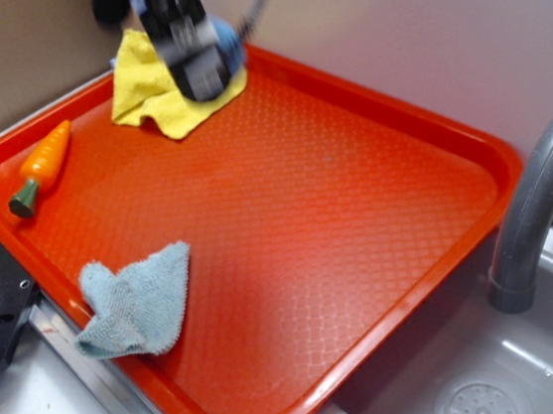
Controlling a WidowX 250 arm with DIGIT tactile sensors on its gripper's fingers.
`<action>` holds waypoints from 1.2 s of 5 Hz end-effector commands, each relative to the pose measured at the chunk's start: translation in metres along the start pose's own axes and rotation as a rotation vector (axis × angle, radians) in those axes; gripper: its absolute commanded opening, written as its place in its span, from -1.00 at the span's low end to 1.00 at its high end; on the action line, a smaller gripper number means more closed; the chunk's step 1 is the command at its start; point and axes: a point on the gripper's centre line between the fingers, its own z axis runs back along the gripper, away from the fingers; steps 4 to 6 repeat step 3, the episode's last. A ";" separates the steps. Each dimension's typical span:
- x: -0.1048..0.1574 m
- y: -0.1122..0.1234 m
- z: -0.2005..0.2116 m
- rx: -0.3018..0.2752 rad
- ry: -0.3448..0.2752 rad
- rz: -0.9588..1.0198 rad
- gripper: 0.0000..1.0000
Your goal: Grab the blue ball.
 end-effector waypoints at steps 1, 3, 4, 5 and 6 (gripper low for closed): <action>-0.003 0.049 0.064 0.055 0.011 0.224 -1.00; 0.007 0.060 0.052 0.074 0.064 0.280 -1.00; 0.007 0.060 0.052 0.074 0.064 0.280 -1.00; 0.007 0.060 0.052 0.074 0.064 0.280 -1.00; 0.007 0.060 0.052 0.074 0.064 0.280 -1.00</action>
